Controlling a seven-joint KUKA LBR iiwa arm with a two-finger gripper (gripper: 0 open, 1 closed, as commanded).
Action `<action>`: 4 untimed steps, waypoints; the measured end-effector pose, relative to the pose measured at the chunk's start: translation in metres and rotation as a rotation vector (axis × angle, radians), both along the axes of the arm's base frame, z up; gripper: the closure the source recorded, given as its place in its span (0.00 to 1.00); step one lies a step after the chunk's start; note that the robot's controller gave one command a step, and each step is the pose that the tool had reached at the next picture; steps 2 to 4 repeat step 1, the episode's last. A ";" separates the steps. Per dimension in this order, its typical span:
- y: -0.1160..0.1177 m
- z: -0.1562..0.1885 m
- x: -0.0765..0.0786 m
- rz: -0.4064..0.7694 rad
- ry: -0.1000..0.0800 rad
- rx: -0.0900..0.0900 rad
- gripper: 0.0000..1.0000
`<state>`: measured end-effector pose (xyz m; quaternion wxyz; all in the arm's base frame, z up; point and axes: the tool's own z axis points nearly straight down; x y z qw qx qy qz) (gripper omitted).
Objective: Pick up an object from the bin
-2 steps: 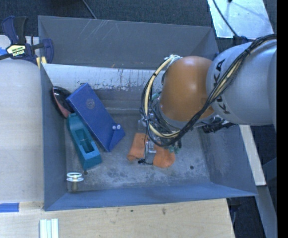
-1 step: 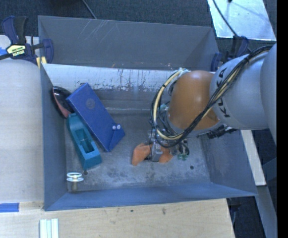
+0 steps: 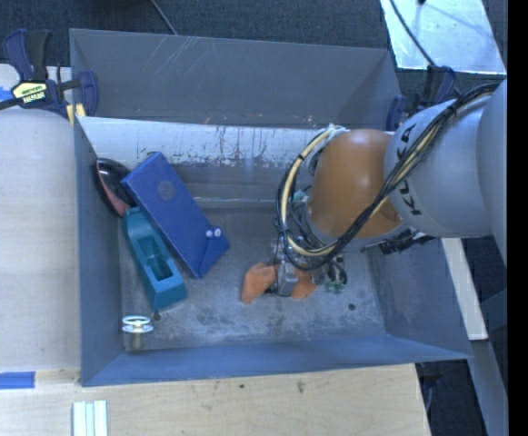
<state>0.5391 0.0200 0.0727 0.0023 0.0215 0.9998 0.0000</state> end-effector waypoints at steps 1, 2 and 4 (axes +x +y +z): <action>0.029 0.206 -0.040 0.053 0.002 0.000 1.00; 0.029 0.206 -0.040 0.053 0.002 0.000 1.00; 0.029 0.206 -0.040 0.053 0.002 0.000 1.00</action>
Offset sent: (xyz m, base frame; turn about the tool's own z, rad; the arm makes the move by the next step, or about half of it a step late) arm 0.0000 0.0000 0.0000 0.0000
